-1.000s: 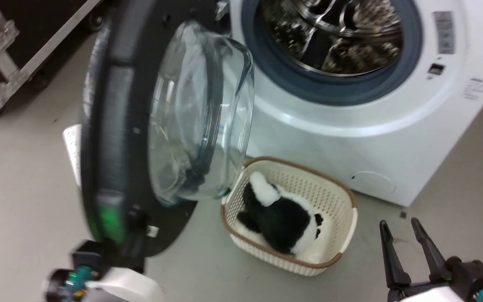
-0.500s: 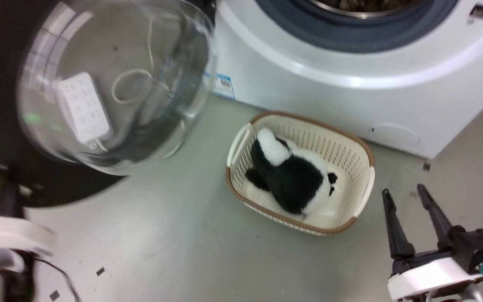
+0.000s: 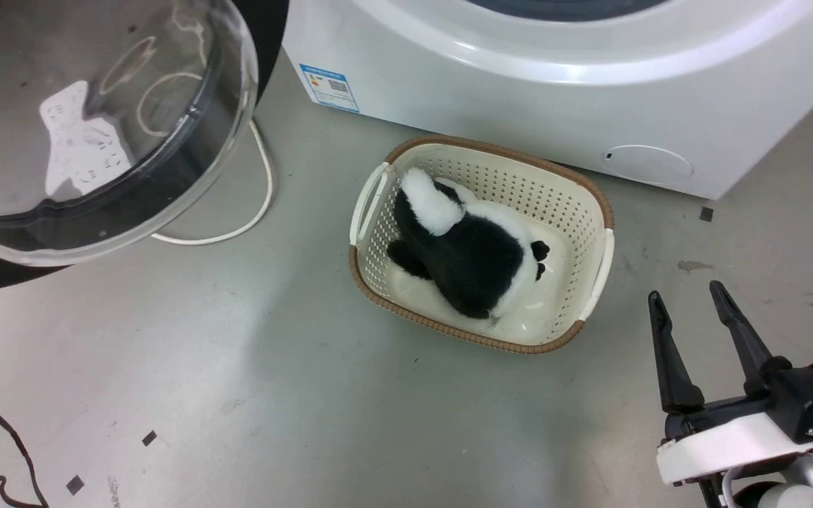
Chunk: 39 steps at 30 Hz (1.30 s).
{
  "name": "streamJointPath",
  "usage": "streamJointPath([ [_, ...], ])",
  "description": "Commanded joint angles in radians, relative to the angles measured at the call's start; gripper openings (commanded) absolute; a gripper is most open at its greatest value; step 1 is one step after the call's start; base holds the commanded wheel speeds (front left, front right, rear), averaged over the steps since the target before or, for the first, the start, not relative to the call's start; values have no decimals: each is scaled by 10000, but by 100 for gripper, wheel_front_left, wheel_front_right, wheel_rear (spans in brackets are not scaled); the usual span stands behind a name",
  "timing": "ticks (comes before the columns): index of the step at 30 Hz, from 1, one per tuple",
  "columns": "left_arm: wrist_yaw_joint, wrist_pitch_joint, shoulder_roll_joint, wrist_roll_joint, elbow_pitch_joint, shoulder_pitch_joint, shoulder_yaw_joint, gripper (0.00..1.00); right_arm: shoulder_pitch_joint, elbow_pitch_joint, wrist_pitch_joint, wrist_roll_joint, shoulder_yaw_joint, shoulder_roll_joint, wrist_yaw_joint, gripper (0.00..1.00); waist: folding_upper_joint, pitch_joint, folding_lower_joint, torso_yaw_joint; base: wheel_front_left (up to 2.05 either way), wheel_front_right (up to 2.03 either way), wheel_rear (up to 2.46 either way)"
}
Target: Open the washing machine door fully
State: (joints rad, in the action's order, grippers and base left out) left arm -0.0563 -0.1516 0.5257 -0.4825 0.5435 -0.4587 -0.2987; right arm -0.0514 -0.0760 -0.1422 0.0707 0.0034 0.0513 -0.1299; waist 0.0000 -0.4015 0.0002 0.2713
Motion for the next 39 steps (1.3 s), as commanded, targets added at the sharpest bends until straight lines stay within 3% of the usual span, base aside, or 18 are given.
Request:
streamJointPath([
  [1,-49,-93,53,63,103,-129,41,0,-117,-61,7,-48,-28,-11,-8,100,0,2,-2,-24,0,0,0],
  [6,-161,-657,28,263,778,-290,264,0,-95,92,-246,22,-61,-11,-8,100,0,375,-2,-144,0,0,0],
  [11,-215,-973,-258,617,478,-3,587,0,-28,359,-649,222,-232,-11,-8,100,0,1057,-2,-292,0,0,0],
  [17,-242,-1066,-956,985,-1112,884,1098,0,109,508,-1001,401,-541,-11,-8,100,0,2042,-2,-663,0,0,0],
  [23,-61,-1057,-2033,1174,-3199,2342,1746,0,474,579,-1157,561,-917,-11,-8,100,0,3120,-2,-1287,0,0,0],
  [34,731,-948,-3233,1892,-5189,4778,2828,0,1172,399,-1193,739,-834,-11,-8,100,0,3994,-2,-2521,0,0,0],
  [35,777,-955,-3304,1967,-5229,4925,2926,39,1226,390,-1193,759,-797,-11,-8,100,0,4028,-2,-2592,0,0,0],
  [36,825,-964,-3358,2057,-5255,5052,3018,91,1283,384,-1194,774,-761,-11,-8,100,0,4043,-2,-2651,0,0,0],
  [37,853,-974,-3408,2137,-5263,5158,3116,100,1332,384,-1194,783,-724,-11,-8,100,0,4049,-2,-2703,0,0,0],
  [39,926,-988,-3520,2310,-5312,5338,3328,100,1407,385,-1194,796,-687,-11,-8,100,0,4071,-2,-2773,0,0,0],
])
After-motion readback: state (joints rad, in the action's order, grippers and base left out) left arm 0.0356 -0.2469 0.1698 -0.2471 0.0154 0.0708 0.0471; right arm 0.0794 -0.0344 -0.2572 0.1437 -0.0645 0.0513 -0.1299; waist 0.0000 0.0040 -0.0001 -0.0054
